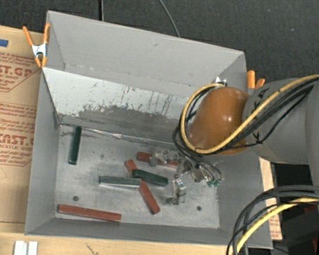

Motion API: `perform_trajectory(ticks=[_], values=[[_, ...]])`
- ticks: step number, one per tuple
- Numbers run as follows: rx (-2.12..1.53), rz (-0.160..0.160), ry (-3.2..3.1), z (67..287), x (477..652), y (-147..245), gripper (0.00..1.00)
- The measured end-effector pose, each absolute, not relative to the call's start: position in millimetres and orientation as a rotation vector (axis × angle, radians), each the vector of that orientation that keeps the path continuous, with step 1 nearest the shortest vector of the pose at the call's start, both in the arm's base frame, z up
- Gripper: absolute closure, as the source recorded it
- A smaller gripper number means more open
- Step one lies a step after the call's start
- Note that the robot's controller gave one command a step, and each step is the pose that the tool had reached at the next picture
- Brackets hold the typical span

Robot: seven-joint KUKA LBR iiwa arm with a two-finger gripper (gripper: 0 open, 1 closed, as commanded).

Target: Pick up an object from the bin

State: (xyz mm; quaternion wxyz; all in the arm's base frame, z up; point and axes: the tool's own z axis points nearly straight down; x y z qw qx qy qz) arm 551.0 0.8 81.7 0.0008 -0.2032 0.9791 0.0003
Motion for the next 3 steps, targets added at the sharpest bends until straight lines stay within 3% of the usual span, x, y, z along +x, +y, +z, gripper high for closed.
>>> perform_trajectory(ticks=[1, 2, 3], values=[[-0.825, 0.007, 3.037, 125, 543.9, -6, 0.00], [-1.169, -0.001, 2.915, 71, 556.7, -7, 1.00], [-1.169, 0.001, 2.914, 70, 556.2, -6, 0.00]])
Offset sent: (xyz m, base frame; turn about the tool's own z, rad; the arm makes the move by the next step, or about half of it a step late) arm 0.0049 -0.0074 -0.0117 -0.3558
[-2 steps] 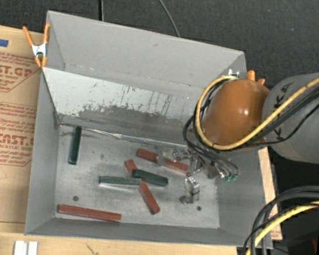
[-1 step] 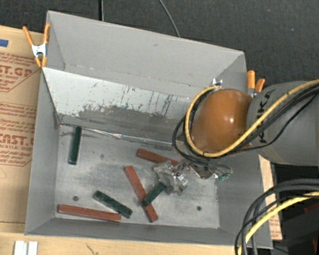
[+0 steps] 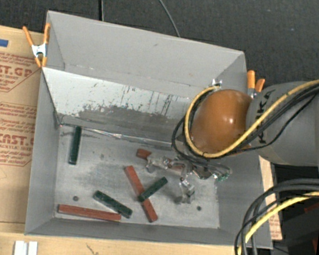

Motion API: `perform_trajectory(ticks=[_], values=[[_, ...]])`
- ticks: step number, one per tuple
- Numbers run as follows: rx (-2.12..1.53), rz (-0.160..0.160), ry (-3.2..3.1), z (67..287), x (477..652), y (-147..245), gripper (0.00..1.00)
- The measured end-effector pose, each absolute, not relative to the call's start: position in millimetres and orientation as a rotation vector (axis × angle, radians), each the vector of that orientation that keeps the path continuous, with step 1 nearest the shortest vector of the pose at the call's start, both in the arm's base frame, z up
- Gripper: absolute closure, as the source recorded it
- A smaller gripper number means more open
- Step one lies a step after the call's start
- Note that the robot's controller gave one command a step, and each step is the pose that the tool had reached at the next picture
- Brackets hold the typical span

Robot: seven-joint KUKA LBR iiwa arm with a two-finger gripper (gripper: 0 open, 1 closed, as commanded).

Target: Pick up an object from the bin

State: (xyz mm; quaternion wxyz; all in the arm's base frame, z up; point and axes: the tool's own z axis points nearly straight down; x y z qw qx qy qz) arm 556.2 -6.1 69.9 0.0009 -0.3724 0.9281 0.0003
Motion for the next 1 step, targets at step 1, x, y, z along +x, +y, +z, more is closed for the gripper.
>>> perform_trajectory(ticks=[1], values=[[-1.170, 0.001, 2.914, 69.9, 556.2, -6.0, 1.00]])
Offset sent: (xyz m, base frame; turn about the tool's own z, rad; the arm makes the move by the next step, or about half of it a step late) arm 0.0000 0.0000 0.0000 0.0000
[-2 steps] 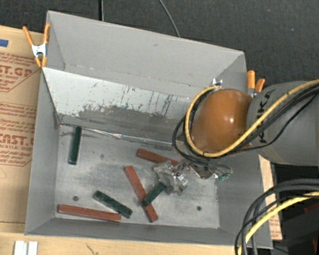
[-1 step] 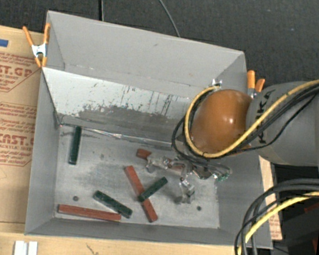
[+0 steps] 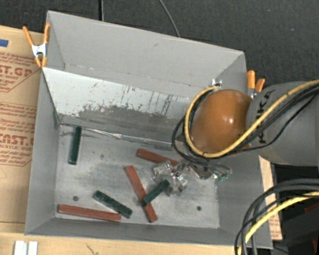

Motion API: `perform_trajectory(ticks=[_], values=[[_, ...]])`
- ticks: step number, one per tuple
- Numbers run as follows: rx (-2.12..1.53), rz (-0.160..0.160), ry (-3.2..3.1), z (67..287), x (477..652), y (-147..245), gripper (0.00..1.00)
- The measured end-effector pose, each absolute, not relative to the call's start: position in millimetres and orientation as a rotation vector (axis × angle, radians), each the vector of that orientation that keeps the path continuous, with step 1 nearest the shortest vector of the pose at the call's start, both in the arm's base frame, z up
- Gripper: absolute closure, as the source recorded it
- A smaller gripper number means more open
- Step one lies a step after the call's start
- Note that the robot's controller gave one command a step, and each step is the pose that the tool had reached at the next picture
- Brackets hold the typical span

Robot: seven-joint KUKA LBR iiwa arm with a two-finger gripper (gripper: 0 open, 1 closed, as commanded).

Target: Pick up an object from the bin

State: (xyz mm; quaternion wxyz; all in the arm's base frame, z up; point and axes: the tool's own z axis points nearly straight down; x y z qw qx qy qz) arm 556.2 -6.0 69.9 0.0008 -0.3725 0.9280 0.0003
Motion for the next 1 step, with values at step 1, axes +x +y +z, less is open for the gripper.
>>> perform_trajectory(ticks=[1], values=[[-1.170, 0.001, 2.914, 69.9, 556.2, -6.0, 1.00]])
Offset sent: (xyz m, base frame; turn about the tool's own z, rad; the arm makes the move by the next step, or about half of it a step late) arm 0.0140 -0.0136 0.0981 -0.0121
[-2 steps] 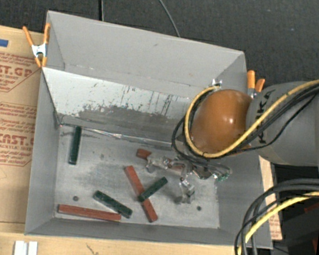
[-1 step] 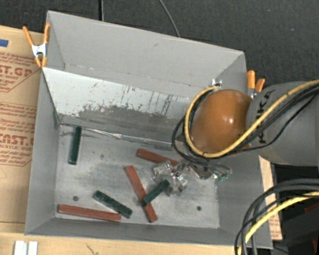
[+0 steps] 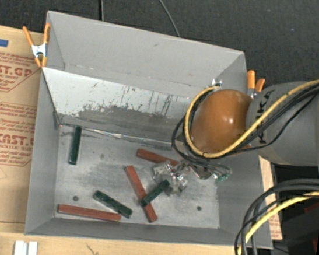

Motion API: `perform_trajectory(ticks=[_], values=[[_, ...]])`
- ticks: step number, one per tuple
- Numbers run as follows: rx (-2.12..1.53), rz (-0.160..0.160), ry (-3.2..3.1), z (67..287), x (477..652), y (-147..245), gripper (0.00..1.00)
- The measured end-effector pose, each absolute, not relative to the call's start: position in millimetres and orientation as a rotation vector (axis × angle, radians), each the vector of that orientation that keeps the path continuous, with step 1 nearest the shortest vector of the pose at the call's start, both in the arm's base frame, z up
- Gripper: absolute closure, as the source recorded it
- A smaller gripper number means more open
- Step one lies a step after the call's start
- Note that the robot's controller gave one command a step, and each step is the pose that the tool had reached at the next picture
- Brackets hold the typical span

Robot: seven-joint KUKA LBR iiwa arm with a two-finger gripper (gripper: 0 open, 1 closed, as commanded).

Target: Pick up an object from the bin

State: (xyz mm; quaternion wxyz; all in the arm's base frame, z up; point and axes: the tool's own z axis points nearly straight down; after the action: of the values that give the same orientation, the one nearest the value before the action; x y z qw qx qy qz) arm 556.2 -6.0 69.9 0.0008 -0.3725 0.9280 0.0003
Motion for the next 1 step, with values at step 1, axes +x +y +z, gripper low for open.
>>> perform_trajectory(ticks=[1], values=[[-1.182, 0.006, 2.915, 121.7, 562.4, -12.2, 1.00]])
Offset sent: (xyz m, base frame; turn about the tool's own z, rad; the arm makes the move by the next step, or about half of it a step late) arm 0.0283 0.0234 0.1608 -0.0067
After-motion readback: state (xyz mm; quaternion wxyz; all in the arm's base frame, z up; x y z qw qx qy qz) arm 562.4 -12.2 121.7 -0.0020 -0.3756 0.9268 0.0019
